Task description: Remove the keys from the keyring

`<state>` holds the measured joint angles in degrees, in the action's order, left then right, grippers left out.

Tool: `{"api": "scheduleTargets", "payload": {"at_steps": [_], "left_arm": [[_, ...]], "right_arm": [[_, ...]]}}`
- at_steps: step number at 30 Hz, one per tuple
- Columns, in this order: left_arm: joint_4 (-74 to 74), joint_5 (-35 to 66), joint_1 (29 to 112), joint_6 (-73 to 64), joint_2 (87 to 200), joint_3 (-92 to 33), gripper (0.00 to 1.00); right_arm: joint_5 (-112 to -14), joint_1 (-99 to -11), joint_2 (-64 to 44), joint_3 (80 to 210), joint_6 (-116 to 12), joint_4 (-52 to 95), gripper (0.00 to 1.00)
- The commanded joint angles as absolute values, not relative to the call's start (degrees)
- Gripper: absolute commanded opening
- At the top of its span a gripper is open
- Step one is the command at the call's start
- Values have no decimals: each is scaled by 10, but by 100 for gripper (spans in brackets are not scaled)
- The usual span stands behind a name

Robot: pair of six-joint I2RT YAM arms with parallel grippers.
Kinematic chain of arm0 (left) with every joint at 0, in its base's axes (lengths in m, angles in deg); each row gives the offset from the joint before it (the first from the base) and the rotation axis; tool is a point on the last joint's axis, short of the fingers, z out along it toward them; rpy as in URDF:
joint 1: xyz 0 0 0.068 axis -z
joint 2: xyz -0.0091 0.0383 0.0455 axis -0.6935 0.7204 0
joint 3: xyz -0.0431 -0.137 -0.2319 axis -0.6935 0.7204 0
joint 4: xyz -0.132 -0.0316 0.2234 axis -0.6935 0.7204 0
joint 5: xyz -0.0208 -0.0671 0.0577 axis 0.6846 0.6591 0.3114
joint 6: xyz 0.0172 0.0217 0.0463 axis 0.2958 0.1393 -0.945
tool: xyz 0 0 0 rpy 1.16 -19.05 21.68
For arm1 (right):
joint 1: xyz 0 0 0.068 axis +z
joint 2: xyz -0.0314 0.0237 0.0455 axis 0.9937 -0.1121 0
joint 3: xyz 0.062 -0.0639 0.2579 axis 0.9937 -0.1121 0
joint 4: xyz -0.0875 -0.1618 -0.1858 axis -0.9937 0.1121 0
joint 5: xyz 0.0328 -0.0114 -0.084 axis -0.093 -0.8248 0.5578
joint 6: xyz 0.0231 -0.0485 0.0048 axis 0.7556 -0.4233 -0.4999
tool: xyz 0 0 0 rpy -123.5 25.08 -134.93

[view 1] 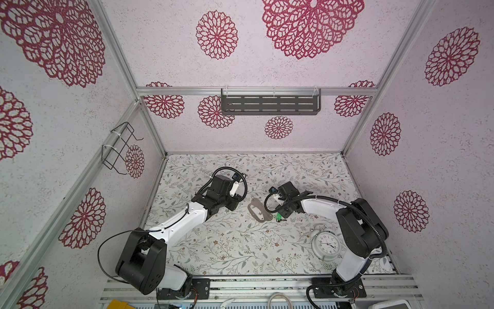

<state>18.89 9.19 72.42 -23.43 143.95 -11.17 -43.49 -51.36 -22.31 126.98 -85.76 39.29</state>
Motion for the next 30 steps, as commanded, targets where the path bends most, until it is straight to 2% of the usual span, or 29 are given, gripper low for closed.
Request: {"api": "scheduleTargets", "payload": {"at_steps": [1,5,14,22,30], "left_arm": [[189,95,726,-239,1439,-124,54],[187,97,727,-245,1432,-119,53],[182,101,729,-246,1429,-113,53],[182,101,729,-245,1431,-110,53],[183,99,729,-246,1432,-109,53]], "right_arm": [[-417,-517,-181,1281,-867,411,61],[-494,-518,-127,1231,-963,358,54],[-674,-517,-38,1133,-1176,300,31],[-770,-508,-70,1141,-1182,281,31],[-787,-499,-135,1185,-1155,305,42]]}}
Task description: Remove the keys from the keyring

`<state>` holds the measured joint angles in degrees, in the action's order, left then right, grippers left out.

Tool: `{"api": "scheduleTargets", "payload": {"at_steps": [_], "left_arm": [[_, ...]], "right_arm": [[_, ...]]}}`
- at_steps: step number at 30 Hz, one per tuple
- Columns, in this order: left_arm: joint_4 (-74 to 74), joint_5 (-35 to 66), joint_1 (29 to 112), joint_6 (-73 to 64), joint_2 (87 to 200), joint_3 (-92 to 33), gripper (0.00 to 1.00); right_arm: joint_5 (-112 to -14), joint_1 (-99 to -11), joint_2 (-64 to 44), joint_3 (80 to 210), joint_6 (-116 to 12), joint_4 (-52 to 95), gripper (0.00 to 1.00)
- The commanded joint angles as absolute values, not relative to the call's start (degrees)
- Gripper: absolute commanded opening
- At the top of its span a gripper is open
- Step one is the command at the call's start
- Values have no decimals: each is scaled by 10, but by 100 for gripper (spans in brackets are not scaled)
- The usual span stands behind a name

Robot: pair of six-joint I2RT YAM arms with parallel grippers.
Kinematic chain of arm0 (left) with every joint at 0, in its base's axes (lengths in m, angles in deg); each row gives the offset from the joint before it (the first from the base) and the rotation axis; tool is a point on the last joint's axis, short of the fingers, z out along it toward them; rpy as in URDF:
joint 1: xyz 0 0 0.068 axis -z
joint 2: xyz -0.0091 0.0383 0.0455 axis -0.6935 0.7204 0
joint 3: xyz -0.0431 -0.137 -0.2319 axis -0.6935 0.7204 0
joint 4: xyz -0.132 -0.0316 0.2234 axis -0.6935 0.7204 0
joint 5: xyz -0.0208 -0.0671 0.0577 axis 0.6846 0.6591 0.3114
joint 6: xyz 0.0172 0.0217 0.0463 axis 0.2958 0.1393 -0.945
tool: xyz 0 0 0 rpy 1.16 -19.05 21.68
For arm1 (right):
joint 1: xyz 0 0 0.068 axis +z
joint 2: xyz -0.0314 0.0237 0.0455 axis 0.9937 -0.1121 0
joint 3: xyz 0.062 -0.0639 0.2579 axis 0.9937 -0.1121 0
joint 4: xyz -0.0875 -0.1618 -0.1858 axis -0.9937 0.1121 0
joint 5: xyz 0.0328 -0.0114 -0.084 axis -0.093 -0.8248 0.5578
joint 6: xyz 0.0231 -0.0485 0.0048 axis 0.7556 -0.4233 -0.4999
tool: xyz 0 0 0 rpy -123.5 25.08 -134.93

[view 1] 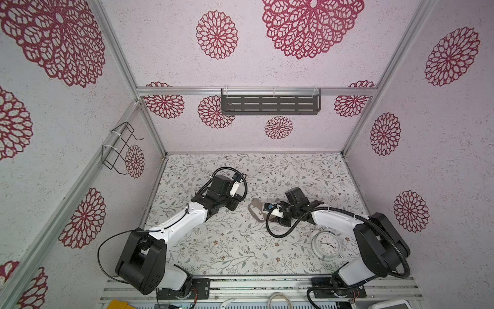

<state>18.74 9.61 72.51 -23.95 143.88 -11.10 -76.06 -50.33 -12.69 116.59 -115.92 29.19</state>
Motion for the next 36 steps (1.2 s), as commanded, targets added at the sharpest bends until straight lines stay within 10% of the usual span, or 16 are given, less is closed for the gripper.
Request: {"api": "scheduleTargets", "payload": {"at_steps": [1,36], "left_arm": [[184,98,729,-246,1432,-109,53],[190,91,728,-252,1450,-122,53]], "right_arm": [[-786,-499,-140,1188,-1155,306,42],[-760,-492,-191,1249,-1191,392,43]]}}
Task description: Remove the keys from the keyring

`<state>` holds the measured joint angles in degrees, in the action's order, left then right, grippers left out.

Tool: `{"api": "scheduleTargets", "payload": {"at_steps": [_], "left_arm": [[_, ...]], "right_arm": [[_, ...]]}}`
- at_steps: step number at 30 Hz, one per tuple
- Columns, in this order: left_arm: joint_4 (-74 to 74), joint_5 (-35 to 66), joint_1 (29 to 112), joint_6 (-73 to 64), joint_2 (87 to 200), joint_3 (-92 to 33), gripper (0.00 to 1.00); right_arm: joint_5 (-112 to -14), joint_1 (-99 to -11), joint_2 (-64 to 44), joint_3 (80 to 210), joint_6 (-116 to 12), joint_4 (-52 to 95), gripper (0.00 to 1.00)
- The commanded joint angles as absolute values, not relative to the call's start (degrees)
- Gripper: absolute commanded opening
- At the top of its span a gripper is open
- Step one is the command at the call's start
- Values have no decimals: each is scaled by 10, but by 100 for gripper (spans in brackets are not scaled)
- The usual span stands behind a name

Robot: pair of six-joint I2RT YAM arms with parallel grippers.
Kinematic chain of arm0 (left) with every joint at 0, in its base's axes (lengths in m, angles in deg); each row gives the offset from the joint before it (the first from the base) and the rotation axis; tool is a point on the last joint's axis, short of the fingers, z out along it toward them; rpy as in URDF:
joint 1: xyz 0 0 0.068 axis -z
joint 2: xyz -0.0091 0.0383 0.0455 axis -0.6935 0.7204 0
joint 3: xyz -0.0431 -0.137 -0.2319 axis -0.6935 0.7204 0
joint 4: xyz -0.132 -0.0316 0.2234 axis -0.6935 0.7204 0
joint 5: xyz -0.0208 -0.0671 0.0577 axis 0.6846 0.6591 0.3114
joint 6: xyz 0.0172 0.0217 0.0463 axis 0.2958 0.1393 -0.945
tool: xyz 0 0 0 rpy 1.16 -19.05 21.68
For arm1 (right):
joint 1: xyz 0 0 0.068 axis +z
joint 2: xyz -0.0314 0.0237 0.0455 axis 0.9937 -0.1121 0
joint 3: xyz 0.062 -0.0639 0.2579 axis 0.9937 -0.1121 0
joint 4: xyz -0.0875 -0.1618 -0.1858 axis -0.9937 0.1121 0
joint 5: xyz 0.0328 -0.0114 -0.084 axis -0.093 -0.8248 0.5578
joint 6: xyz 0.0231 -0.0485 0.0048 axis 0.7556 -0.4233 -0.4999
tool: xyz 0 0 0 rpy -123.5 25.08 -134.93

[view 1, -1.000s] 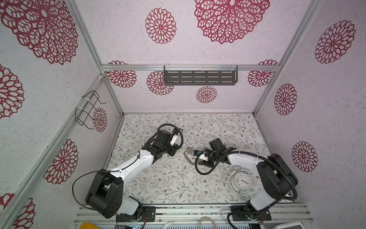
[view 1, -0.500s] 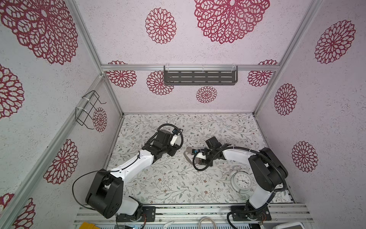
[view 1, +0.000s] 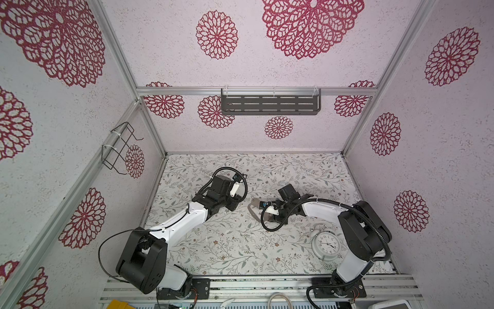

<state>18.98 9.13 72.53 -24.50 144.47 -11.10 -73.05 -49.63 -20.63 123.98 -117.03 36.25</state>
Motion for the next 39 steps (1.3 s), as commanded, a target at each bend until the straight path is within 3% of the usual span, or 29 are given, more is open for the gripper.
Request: {"api": "scheduleTargets", "payload": {"at_steps": [1,8,18,30,35,39], "left_arm": [[190,91,728,-252,1450,-122,53],[191,90,728,-250,1450,-121,53],[192,88,728,-248,1447,-120,53],[191,88,728,-249,1449,-121,53],[191,90,728,-248,1450,-121,53],[192,92,728,-249,1450,-123,53]], "right_arm": [[-762,-492,-193,1251,-1194,398,43],[-756,-490,-219,1269,-1198,437,43],[-649,-489,-219,1262,-1147,379,43],[-595,-488,-201,1231,-1146,338,39],[-595,-487,-185,1219,-1152,333,37],[-614,-488,-180,1217,-1171,361,42]]}}
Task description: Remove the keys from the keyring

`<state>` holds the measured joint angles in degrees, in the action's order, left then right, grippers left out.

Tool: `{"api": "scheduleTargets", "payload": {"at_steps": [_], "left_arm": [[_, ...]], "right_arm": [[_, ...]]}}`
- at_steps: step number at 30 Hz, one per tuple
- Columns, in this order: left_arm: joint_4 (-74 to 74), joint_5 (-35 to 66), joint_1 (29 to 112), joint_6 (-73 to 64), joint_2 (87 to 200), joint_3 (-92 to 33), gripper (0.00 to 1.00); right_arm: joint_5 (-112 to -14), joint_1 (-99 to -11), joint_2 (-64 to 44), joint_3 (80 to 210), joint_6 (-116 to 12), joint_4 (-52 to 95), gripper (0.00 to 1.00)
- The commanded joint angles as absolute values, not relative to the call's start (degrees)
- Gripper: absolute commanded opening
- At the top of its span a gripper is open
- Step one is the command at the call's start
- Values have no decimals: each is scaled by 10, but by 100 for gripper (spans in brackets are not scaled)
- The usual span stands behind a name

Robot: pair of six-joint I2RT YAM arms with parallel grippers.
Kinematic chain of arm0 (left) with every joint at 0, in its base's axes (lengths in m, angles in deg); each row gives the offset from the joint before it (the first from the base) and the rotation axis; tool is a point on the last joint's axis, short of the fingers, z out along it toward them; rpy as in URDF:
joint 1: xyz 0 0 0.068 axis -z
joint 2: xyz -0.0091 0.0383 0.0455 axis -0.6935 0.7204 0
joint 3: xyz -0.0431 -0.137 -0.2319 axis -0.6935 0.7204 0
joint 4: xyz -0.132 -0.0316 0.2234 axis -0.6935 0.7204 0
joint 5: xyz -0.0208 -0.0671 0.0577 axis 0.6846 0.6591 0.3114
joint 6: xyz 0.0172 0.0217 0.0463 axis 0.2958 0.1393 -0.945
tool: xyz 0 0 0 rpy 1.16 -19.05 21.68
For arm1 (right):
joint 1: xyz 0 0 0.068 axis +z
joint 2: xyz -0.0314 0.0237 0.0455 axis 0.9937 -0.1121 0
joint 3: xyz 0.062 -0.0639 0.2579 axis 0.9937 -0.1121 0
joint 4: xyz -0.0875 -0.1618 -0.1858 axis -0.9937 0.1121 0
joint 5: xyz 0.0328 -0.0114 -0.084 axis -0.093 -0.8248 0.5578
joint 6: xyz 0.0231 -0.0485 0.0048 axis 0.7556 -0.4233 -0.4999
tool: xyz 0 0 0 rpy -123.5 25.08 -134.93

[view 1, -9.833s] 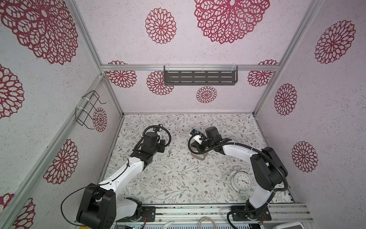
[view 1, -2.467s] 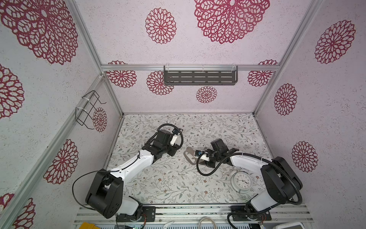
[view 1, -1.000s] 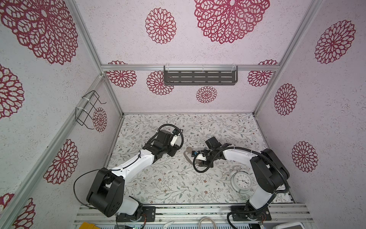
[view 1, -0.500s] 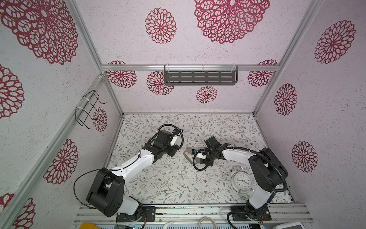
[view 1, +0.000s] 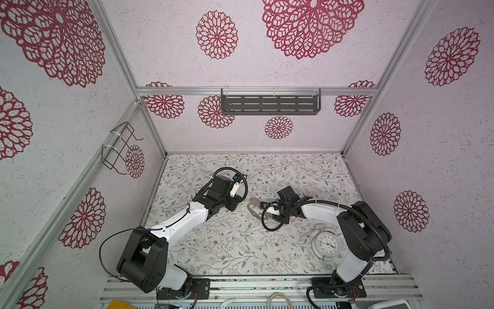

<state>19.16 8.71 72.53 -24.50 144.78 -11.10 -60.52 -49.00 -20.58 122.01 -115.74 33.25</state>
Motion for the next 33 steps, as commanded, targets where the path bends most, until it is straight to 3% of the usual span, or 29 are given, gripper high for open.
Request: {"api": "scheduleTargets", "payload": {"at_steps": [1,10,24,33], "left_arm": [[193,91,728,-249,1450,-123,53],[198,94,728,-256,1451,-127,53],[201,96,727,-263,1447,-122,52],[198,97,728,-262,1441,-117,52]], "right_arm": [[-619,-489,-176,1215,-1177,368,42],[-573,-507,-163,1198,-1192,359,40],[-619,-542,-192,1237,-1166,483,34],[-633,-537,-120,1214,-1148,374,32]]}}
